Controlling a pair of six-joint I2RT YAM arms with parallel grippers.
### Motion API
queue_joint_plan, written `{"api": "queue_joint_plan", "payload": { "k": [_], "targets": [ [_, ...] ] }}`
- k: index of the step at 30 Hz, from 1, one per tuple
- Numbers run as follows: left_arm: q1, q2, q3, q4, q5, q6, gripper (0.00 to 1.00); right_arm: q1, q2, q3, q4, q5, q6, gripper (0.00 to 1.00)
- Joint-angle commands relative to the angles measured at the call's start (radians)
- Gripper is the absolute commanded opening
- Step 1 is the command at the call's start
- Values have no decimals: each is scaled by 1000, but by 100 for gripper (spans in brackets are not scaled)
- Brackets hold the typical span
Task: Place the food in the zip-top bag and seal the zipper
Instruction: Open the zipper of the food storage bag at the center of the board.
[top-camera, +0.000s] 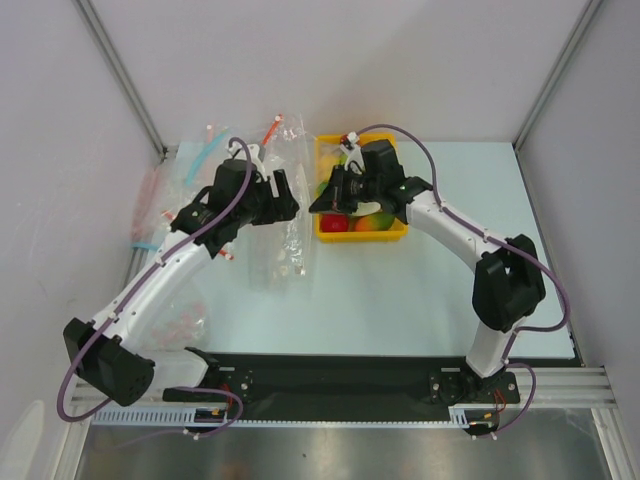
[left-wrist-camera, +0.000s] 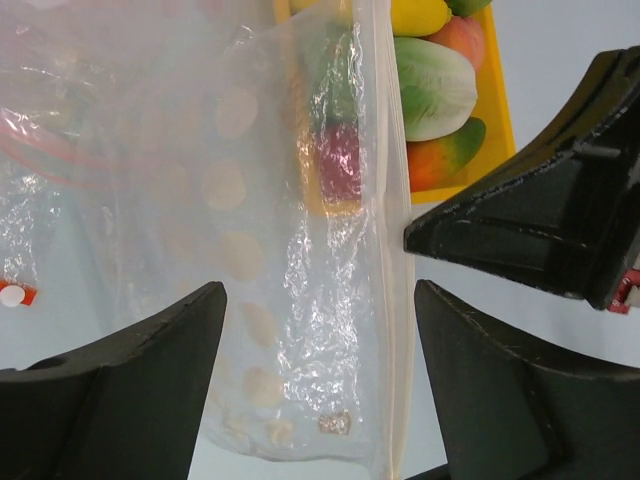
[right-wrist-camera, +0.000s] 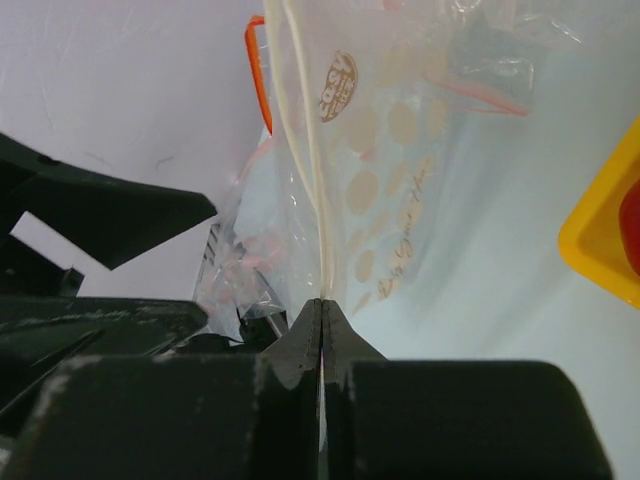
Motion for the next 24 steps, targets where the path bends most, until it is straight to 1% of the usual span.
{"api": "queue_joint_plan", "payload": {
  "k": [1,5,6,8,9,13,17,20,24],
  "targets": [
    [5,29,70,-26,8,43,78,6,-73,-6,90,-48,-16,0],
    [5,28,71,-4,71,52,69,6,-83,-6,105,-62,-14,0],
    [5,26,65,0,123,51,66,6,-87,-6,105,-65,-14,0],
    [5,14,57,18,154,44,66,6,-93,-3,110,-67,-8,0],
    [5,8,44,28,197,43,65,6,-94,-4,111,-70,-11,0],
    [5,-21,-5,88,275,34,66,5,-99,-1,110,-75,-5,0],
    [3,-22,-22,69,276,28,66,5,-99,-4,105,-78,-5,0],
    [2,-18,-33,55,272,28,63,3,-102,-6,102,-82,-5,0],
    [2,-12,-51,48,271,20,57,0,-100,-4,102,-87,-6,0]
  ]
}}
